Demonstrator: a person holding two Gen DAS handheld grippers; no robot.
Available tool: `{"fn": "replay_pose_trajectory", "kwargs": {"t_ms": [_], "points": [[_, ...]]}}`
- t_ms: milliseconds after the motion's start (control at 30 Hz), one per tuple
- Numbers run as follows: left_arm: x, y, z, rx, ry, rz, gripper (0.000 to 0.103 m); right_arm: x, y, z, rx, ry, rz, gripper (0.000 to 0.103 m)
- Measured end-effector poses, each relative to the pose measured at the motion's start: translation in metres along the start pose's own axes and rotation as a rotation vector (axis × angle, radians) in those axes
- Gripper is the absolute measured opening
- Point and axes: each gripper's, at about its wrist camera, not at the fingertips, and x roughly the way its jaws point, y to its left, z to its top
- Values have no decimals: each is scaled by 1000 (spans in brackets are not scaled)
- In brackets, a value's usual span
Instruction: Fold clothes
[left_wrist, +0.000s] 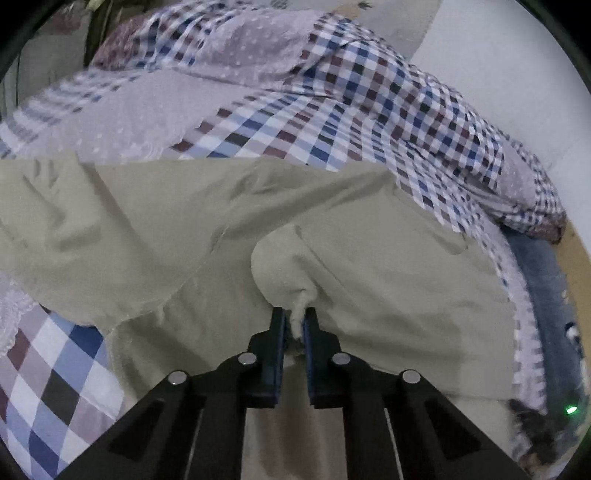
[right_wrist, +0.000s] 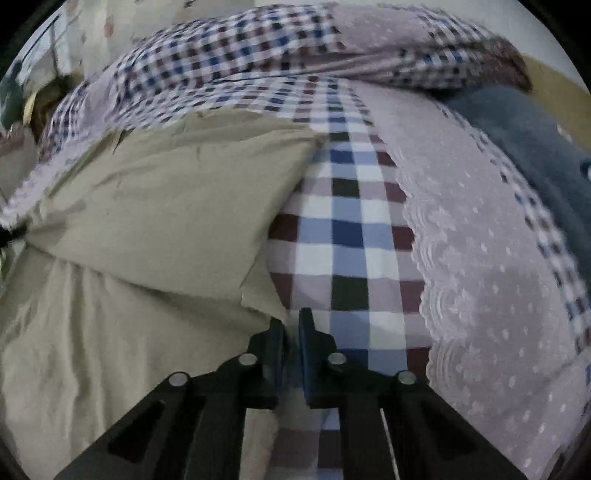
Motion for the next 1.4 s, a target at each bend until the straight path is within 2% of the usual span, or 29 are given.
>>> {"fn": "replay_pose_trajectory", "kwargs": {"t_ms": [33, 67, 100, 133, 167, 233, 300, 400, 633, 800, 933, 1000, 1100, 1133, 1233, 1400], "points": [[6, 0, -2, 10, 25, 11, 11, 2, -3, 0, 6, 4, -8, 7], [7, 0, -5, 16, 16, 10, 12, -1, -6, -2, 28, 4, 0, 9], [5, 1, -7, 23, 7, 12, 17, -4, -10, -4, 51, 2, 11, 12], [3, 1, -8, 29, 8, 21, 27, -7, -14, -5, 74, 1, 21, 18], [-1, 2, -8, 36, 4, 33, 32, -12, -17, -6, 87, -1, 23, 26], [-10, 3, -10, 48, -7, 58, 63, -27, -26, -11, 114, -15, 31, 38], [-26, 6, -18, 48, -43, 65, 75, -45, -36, -18, 151, -32, 34, 39], [-48, 11, -34, 55, -77, 39, 76, -76, -46, -31, 185, -67, 68, 40], [-102, 4, -80, 84, -136, -89, 76, -153, -35, -143, 136, -20, 195, 42], [-143, -8, -131, 123, -189, -216, 79, -209, -26, -223, 100, 15, 286, 44], [-163, -14, -168, 165, -164, -241, 79, -216, -5, -262, 36, 90, 257, 44], [-167, -12, -177, 153, -155, -247, 79, -220, 6, -281, 3, 127, 241, 43], [-174, -8, -187, 132, -157, -257, 79, -214, 13, -290, -10, 169, 179, 42], [-176, -7, -189, 127, -161, -257, 79, -214, 15, -291, -9, 171, 171, 39], [-174, -2, -190, 107, -157, -256, 79, -214, 23, -294, -5, 181, 145, 1], [-182, 17, -187, 56, -188, -265, 79, -231, 14, -308, 99, 226, 66, 0]]}}
